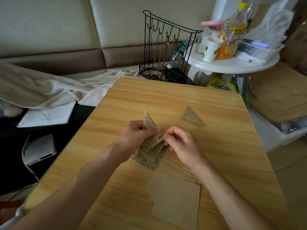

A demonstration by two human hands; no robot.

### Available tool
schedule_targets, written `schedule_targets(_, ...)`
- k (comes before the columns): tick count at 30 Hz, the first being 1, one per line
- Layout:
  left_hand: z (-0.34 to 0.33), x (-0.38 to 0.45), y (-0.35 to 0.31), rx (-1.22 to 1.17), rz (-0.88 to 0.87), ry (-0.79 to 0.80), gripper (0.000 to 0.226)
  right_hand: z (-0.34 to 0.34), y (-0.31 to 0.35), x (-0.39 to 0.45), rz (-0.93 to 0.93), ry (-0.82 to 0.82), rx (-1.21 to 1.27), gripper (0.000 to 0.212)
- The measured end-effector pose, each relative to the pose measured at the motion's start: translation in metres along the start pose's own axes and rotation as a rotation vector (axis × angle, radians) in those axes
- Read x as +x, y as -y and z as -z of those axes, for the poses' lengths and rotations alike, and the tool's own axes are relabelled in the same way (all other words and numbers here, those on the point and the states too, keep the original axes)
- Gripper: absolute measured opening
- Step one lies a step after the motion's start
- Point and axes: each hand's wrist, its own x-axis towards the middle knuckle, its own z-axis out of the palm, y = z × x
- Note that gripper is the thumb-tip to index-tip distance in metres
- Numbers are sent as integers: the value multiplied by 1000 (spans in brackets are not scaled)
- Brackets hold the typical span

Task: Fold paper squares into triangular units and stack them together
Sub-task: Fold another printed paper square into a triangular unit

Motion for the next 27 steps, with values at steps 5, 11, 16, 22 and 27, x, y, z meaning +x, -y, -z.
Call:
schedule_targets(5,-2,-1,1,2,-1,-15,24,-1,1,0,4,-4,-9,9)
schedule_targets(11,-7,-2,2,3,2,-46,25,-1,1,1,8,13,-16,17)
schedule_targets(16,-6,0,2,-7,26,-70,25,-1,0,2,6,0,-10,23)
schedule_targets(22,-5,1,3,-16,4,-45,19,0,5,0,2,23,1,14)
schedule_targets(27,-4,0,2,14,-11,15,21,2,5,-1,-12,18,11,19)
